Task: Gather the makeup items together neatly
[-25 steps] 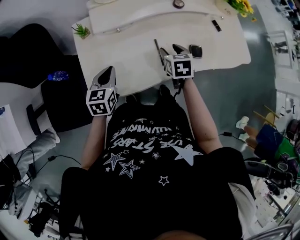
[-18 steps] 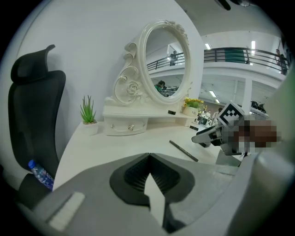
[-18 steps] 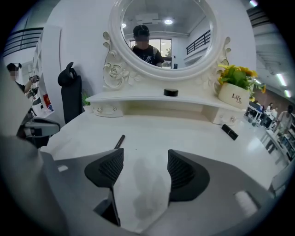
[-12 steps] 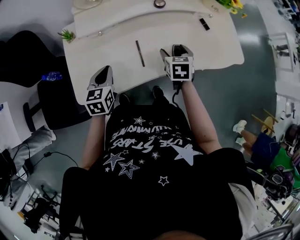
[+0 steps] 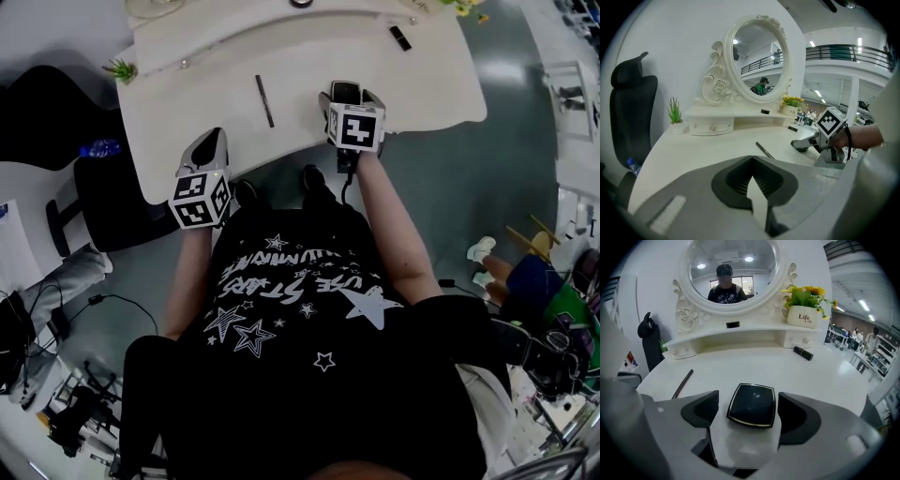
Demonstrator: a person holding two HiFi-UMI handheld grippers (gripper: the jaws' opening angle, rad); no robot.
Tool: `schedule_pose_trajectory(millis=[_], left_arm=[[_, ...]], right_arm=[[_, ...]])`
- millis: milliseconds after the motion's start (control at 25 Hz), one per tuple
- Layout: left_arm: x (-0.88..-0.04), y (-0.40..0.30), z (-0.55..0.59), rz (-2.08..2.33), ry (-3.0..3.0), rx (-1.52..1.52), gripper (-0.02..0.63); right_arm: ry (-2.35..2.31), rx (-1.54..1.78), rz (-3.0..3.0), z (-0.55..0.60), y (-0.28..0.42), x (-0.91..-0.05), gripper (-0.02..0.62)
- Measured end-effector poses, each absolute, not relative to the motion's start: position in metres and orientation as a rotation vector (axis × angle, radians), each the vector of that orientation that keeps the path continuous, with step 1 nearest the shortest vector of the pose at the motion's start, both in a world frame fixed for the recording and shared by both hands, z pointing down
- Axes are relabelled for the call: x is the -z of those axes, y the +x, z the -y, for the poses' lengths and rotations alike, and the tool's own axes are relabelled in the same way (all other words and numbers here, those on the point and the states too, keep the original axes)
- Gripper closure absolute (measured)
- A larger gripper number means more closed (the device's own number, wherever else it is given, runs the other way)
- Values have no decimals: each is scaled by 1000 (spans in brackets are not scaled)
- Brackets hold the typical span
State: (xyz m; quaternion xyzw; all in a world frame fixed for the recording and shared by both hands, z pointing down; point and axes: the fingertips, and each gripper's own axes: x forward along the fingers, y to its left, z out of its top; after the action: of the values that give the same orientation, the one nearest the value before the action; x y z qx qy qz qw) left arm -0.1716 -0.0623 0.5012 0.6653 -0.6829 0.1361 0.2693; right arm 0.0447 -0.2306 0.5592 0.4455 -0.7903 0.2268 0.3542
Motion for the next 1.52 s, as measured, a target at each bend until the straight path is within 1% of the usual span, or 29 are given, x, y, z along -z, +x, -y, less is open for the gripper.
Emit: schedule_pose_trajectory(millis=[120, 280, 440, 560, 760, 1040, 1520], left_arm=[[-501, -170, 61, 1840, 1797, -373, 606], [-503, -172, 56, 1834, 1795, -387, 606], [-504, -179, 55, 1837, 1790, -389, 606], [-504, -185, 55, 1836, 1786, -383, 606], [-501, -191, 61, 1840, 1794, -374, 606], [-497, -202, 49, 1865, 1788, -340, 606], [-490, -217, 38, 1905, 1766, -321, 606]], right_arm=[[1161, -586, 2011, 233, 45, -567, 176], [1177, -600, 1979, 236, 47, -573, 196], [1180, -615, 1971, 238, 47, -575, 198], [1170, -618, 1964, 239, 45, -574, 225], [1147, -607, 1949, 243, 45, -570, 229], [1078, -552, 2028, 231, 11, -553, 230], [962, -514, 2097, 221, -43, -551, 229]])
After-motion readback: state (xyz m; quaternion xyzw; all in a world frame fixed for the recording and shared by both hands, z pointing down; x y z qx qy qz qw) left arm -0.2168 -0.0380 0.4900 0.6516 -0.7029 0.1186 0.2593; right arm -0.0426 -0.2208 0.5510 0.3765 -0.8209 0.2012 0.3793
